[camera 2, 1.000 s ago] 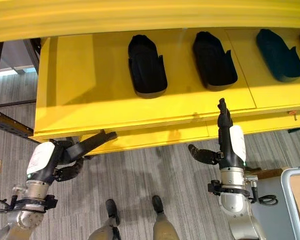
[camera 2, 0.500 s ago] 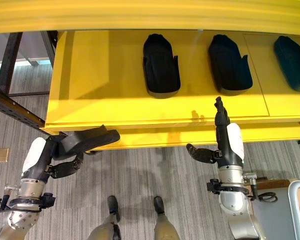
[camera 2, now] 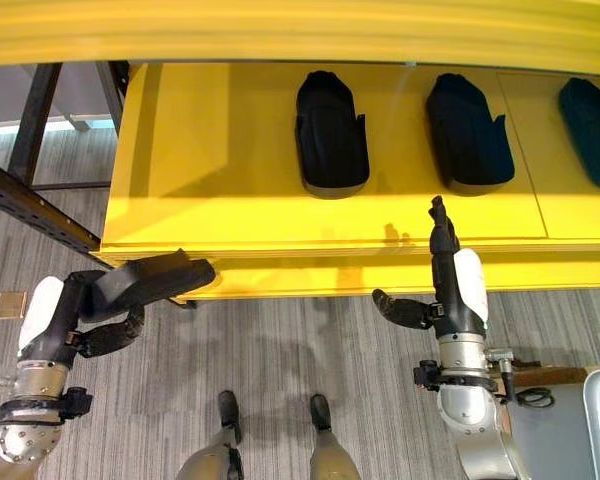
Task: Move parts from the plastic box to the shelf.
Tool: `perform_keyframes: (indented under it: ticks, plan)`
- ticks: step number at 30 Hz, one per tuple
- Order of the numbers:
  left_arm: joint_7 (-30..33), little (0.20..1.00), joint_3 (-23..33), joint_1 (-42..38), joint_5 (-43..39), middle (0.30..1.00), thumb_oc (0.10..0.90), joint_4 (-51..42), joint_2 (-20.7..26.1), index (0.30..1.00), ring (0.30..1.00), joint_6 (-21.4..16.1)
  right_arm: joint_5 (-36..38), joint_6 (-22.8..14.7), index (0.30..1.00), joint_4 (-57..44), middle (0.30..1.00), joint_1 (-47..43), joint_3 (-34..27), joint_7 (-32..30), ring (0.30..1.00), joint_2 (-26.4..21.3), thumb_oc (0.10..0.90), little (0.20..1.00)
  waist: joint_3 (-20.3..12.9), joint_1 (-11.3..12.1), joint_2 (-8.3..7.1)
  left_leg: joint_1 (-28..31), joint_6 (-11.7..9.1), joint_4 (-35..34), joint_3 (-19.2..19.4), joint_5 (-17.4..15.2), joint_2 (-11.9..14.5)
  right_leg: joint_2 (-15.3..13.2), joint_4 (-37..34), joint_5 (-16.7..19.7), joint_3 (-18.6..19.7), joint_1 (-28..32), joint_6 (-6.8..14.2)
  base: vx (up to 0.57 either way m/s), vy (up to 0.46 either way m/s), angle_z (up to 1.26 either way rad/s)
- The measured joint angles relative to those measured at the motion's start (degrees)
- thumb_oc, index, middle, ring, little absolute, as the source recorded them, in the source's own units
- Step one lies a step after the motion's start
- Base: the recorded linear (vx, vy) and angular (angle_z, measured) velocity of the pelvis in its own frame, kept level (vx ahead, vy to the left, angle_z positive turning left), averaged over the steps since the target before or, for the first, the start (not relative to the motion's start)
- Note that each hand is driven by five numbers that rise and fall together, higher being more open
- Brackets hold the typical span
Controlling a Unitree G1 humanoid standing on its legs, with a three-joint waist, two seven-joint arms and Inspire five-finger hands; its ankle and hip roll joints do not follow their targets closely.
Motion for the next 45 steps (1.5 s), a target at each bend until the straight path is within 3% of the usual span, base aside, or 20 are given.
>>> perform_keyframes:
  ticks: [17, 24, 29, 36, 40, 42, 45]
  plan:
    - [0.6, 0.300, -0.8, 0.5, -2.4, 0.300, 0.400, 0.2, -1.0, 0.300, 0.300, 0.2, 0.3, 1.1, 1.000, 0.0, 1.000, 0.0, 0.0, 0.0, 1.000, 0.7, 0.900, 1.000, -0.1, -0.4, 0.32, 0.0, 0.0, 0.0, 0.1, 0.0, 0.0, 0.0, 0.0, 0.0, 0.0, 0.0, 0.0, 0.00, 0.000, 0.00]
    - [1.2, 0.300, -3.2, -0.4, -7.1, 0.300, 0.400, 6.5, -6.1, 0.300, 0.300, -0.1, 1.6, 2.4, 1.000, 0.0, 1.000, -0.8, 0.0, 2.2, 1.000, 0.5, 0.900, 1.000, -0.8, -2.1, 1.38, 0.3, 0.0, 0.0, 0.9, 0.0, 0.2, 0.1, 0.0, 0.1, 0.4, 0.0, -0.1, 0.00, 0.001, -0.03]
    - [0.0, 0.300, -3.3, -1.1, -7.0, 0.300, 0.400, 8.1, -6.6, 0.300, 0.300, 0.2, 2.0, 3.4, 1.000, 0.0, 1.000, -0.7, 0.1, 3.5, 1.000, 0.5, 0.900, 1.000, -1.0, -2.2, 1.48, 0.5, 0.0, 0.0, 1.3, 0.0, 0.2, 0.1, 0.0, 0.3, 0.4, 0.0, -0.1, 0.00, -0.004, -0.04]
    - [-1.2, 0.300, -3.0, -0.9, -7.0, 0.300, 0.400, 18.1, -8.1, 0.300, 0.300, 0.5, 2.3, 3.5, 1.000, 0.0, 1.000, -0.6, 0.3, 5.0, 1.000, -0.7, 0.900, 1.000, -1.5, -2.8, 1.56, 0.5, 0.1, 0.0, 1.4, -0.1, 0.3, 0.2, 0.0, 0.3, 0.5, 0.0, -0.1, 0.00, 0.000, 0.00]
    - [-1.2, 0.300, -2.4, 1.4, -6.9, 0.300, 0.400, 25.7, -12.3, 0.300, 0.300, 0.8, 2.6, 3.7, 1.000, 0.0, 1.000, -0.7, 0.3, 6.2, 1.000, -1.3, 0.900, 1.000, -1.6, -3.0, 1.56, 0.5, 0.1, 0.0, 1.4, -0.1, 0.3, 0.2, 0.0, 0.3, 0.5, -0.1, -0.1, 0.00, 0.000, 0.00]
    - [-1.2, 0.300, -1.5, 1.7, -6.9, 0.300, 0.400, 31.6, -15.2, 0.300, 0.300, 2.2, 3.1, 3.9, 1.000, 0.0, 1.000, -0.7, 0.3, 6.7, 1.000, -1.4, 0.900, 1.000, -1.6, -2.7, 1.59, 0.5, 0.1, 0.0, 1.4, -0.1, 0.4, 0.2, 0.0, 0.3, 0.4, -0.1, -0.1, 0.00, 0.000, 0.00]
    - [-1.1, 0.300, -1.5, 2.1, -6.8, 0.300, 0.400, 36.0, -15.9, 0.300, 0.300, 4.3, 3.1, 4.3, 1.000, 0.0, 1.000, -0.8, 0.5, 6.8, 1.000, -1.4, 0.900, 1.000, -1.6, -1.8, 1.58, 0.2, 0.1, -0.1, 1.2, -0.1, 0.5, 0.3, 0.0, 0.4, 0.2, -0.2, -0.2, 0.01, 0.000, 0.04]
